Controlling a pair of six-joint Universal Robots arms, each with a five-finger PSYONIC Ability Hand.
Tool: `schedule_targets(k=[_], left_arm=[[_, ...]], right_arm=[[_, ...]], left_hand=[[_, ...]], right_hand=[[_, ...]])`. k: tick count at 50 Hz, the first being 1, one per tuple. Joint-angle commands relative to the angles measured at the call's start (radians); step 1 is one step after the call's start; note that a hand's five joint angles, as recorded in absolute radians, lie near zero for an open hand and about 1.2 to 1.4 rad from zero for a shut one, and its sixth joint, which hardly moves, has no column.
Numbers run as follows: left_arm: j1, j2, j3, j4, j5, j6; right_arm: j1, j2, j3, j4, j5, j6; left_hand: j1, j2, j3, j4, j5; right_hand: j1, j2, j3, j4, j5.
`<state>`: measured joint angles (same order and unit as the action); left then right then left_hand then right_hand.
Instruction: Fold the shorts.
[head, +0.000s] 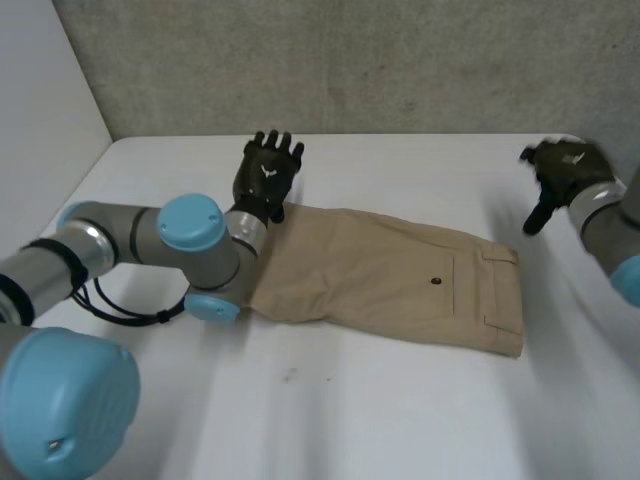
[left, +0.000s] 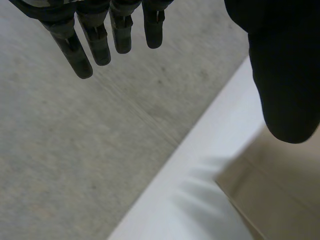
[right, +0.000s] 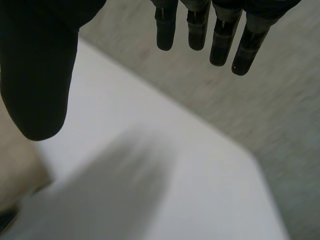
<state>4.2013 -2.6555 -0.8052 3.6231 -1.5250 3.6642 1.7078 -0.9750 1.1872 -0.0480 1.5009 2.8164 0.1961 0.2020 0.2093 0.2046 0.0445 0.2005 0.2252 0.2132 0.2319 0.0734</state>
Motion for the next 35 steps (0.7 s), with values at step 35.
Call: schedule_targets(k=[35], left_arm=[[0.049,0.871,-0.970,-0.291,-0.069,-0.412]], right_arm=[[-0.007,-0.303,0.764,-0.154,-0.200,0.003]], left_hand=[[-0.015,-0.021,-0.028,-0.023,-0.038]], right_hand=[[0.448,0.423,0.435,0.417,0.401]])
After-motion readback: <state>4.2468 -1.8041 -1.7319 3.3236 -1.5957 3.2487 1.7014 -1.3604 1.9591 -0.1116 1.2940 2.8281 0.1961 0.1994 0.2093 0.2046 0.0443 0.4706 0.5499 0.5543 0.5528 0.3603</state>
